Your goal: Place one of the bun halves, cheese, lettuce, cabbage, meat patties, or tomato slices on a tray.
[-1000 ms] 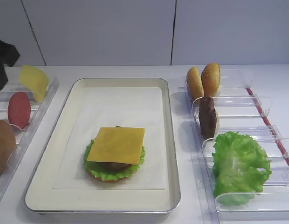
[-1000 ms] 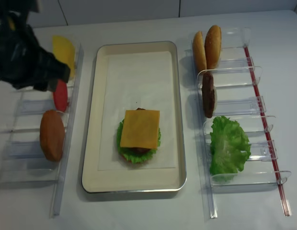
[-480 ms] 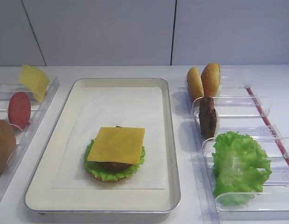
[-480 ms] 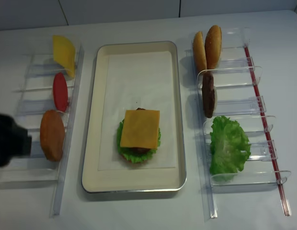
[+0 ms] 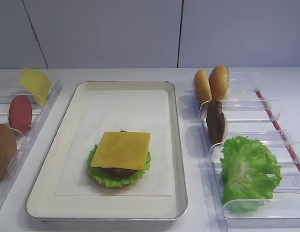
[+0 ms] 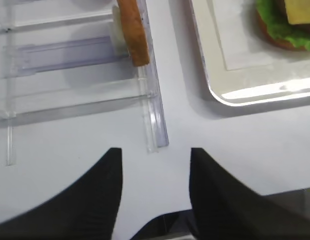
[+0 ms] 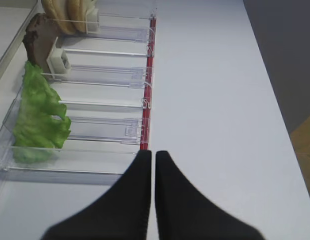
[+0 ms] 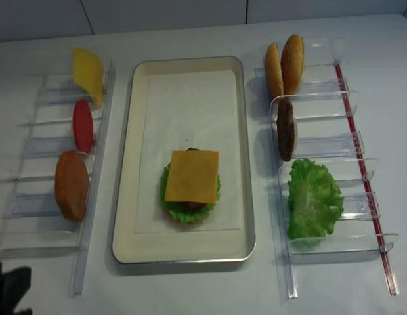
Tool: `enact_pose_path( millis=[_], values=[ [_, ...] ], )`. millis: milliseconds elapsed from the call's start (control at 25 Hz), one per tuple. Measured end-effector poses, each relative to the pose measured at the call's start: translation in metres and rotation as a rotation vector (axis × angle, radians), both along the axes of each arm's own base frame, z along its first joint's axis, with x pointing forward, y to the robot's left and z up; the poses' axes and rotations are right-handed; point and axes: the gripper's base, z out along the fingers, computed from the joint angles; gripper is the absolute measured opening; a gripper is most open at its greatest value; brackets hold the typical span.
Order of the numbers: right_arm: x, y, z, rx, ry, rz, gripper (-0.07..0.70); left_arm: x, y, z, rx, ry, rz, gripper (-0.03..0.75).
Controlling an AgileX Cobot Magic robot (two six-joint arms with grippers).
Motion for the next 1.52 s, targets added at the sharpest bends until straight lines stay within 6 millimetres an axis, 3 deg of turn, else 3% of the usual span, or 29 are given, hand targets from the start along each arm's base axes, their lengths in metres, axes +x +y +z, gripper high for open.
enact_pose_path(
  millis=[200, 640, 1520],
  values=[
    [0.000, 0.000, 0.000, 0.000, 0.000, 0.000, 0.056, -0.023, 0.003, -0.025, -0.043, -0.048, -0.017, 0.279],
    [0.000, 0.000, 0.000, -0.002, 0.000, 0.001, 0.056, -0.050, 0.006, -0.030, -0.119, -0.316, -0.083, 0.277],
    [0.000, 0.000, 0.000, -0.003, 0.000, 0.002, 0.056, -0.050, 0.013, -0.030, -0.049, -0.346, -0.049, 0.276]
  ],
)
